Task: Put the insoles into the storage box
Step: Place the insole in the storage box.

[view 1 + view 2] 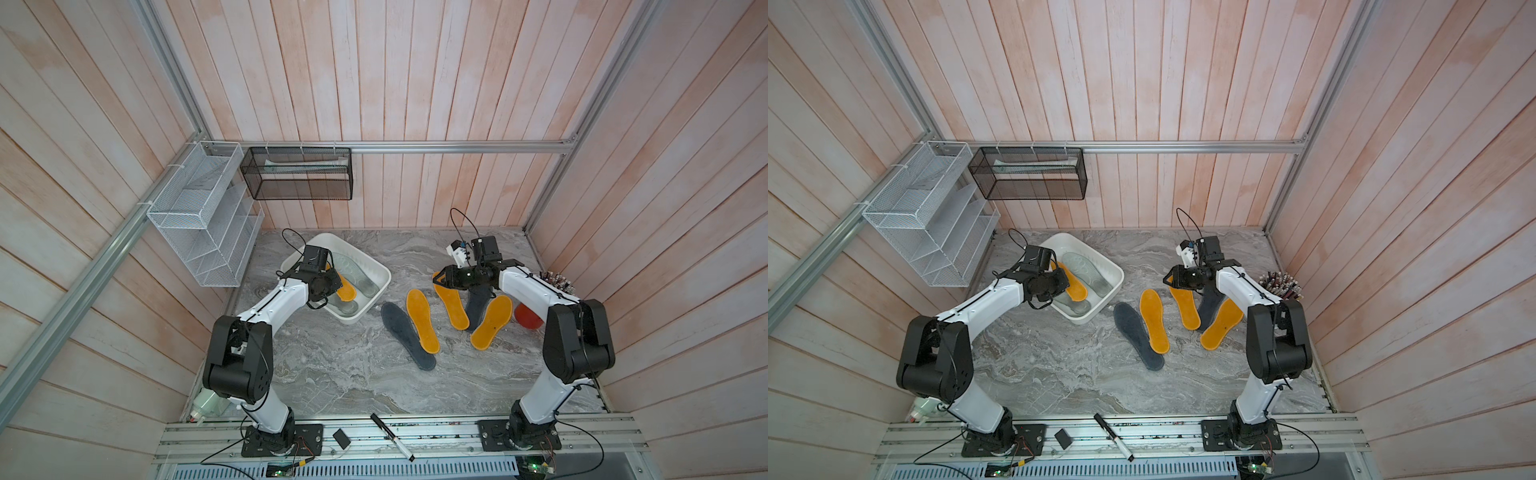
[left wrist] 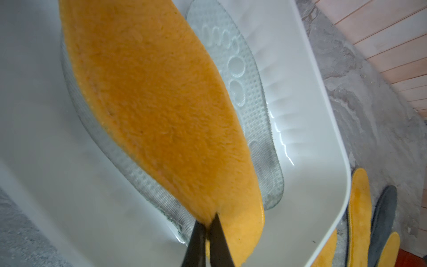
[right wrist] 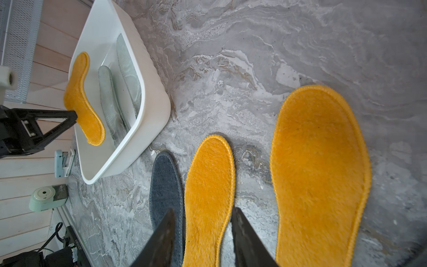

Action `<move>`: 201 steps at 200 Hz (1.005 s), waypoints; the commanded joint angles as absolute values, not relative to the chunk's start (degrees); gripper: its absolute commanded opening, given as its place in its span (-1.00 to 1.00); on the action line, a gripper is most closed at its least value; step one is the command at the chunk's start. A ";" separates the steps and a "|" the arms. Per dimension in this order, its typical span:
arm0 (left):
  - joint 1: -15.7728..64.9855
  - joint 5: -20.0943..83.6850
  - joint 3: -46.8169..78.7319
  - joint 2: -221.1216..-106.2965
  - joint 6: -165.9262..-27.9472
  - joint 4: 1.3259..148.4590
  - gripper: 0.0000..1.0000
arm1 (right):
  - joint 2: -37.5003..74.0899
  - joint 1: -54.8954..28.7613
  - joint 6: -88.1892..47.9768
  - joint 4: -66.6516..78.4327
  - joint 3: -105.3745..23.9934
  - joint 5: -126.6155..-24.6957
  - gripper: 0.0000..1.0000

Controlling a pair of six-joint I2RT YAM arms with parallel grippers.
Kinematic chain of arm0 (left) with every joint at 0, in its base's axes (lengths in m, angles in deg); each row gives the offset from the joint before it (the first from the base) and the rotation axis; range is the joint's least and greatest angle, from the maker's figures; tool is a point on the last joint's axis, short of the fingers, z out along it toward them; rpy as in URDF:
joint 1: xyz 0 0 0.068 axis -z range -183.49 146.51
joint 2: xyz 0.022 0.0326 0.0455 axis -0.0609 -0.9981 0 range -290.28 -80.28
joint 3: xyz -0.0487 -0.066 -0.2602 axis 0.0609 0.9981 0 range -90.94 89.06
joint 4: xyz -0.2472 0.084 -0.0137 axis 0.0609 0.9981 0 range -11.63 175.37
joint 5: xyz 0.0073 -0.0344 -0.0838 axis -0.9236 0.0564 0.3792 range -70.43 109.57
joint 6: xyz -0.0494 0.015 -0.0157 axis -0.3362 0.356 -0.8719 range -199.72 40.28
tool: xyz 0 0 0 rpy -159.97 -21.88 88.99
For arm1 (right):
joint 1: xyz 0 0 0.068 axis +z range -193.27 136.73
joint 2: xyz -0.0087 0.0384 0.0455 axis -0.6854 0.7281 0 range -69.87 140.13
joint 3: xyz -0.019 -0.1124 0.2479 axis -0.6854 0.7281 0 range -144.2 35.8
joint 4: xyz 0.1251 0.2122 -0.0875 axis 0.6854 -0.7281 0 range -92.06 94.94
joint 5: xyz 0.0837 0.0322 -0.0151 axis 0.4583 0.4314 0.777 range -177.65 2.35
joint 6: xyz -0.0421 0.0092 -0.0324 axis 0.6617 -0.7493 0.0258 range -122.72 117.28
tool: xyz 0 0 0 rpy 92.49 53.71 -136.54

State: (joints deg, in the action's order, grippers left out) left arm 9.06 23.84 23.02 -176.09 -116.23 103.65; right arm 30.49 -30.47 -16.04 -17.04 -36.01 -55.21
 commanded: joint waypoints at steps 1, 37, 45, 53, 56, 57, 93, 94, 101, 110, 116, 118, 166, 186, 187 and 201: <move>9.03 24.38 22.13 -176.80 -115.46 103.69 -1.00 | 31.48 -31.04 -15.64 -18.92 -37.58 -55.67 -0.16; 8.83 24.09 23.04 -177.31 -115.40 104.95 -1.00 | 31.93 -31.40 -15.78 -18.89 -37.73 -55.83 -0.16; 8.82 24.14 23.38 -177.18 -115.40 105.09 -1.00 | 31.92 -31.39 -15.90 -18.87 -37.73 -55.84 -0.16; 8.81 24.15 23.82 -176.92 -115.40 104.88 -1.00 | 32.08 -31.40 -15.97 -18.82 -37.68 -55.78 -0.16; 8.81 24.17 24.04 -176.81 -115.40 104.77 -1.00 | 32.08 -31.40 -16.07 -18.87 -37.69 -55.75 -0.16; 8.81 24.20 24.12 -176.80 -115.40 104.76 -1.00 | 32.13 -31.40 -16.07 -18.88 -37.68 -55.80 -0.16; 8.10 25.34 24.47 -177.30 -114.78 104.01 -1.00 | 32.39 -31.41 -16.47 -18.44 -37.55 -55.40 -0.16; 8.10 25.36 24.38 -177.31 -114.69 104.02 -1.00 | 32.37 -31.41 -16.49 -18.44 -37.57 -55.40 -0.16; 8.07 25.28 23.72 -177.31 -114.25 103.96 -1.00 | 32.35 -31.44 -16.63 -18.44 -37.56 -55.48 -0.16; 7.95 24.89 22.73 -177.46 -113.77 104.34 -1.00 | 32.38 -31.40 -16.78 -18.32 -37.35 -55.53 -0.16; 7.86 24.76 21.84 -177.61 -113.38 104.69 -1.00 | 32.23 -31.39 -16.82 -18.27 -37.26 -55.51 -0.17; 7.78 24.78 21.61 -177.69 -113.31 104.80 -1.00 | 32.25 -31.40 -16.84 -18.20 -37.29 -55.51 -0.16; 6.92 26.04 20.20 -179.16 -111.74 105.15 -1.00 | 31.88 -31.43 -17.57 -17.47 -36.54 -55.92 -0.16; 6.88 25.83 20.34 -178.74 -111.70 104.77 -1.00 | 31.76 -31.37 -17.81 -17.18 -36.46 -56.01 -0.16; 6.88 25.82 20.29 -178.73 -111.70 104.80 -1.00 | 31.79 -31.39 -17.78 -17.15 -36.45 -56.01 -0.17; 6.89 25.97 20.53 -178.67 -111.80 104.67 -1.00 | 31.82 -31.39 -17.86 -17.11 -36.44 -55.96 -0.16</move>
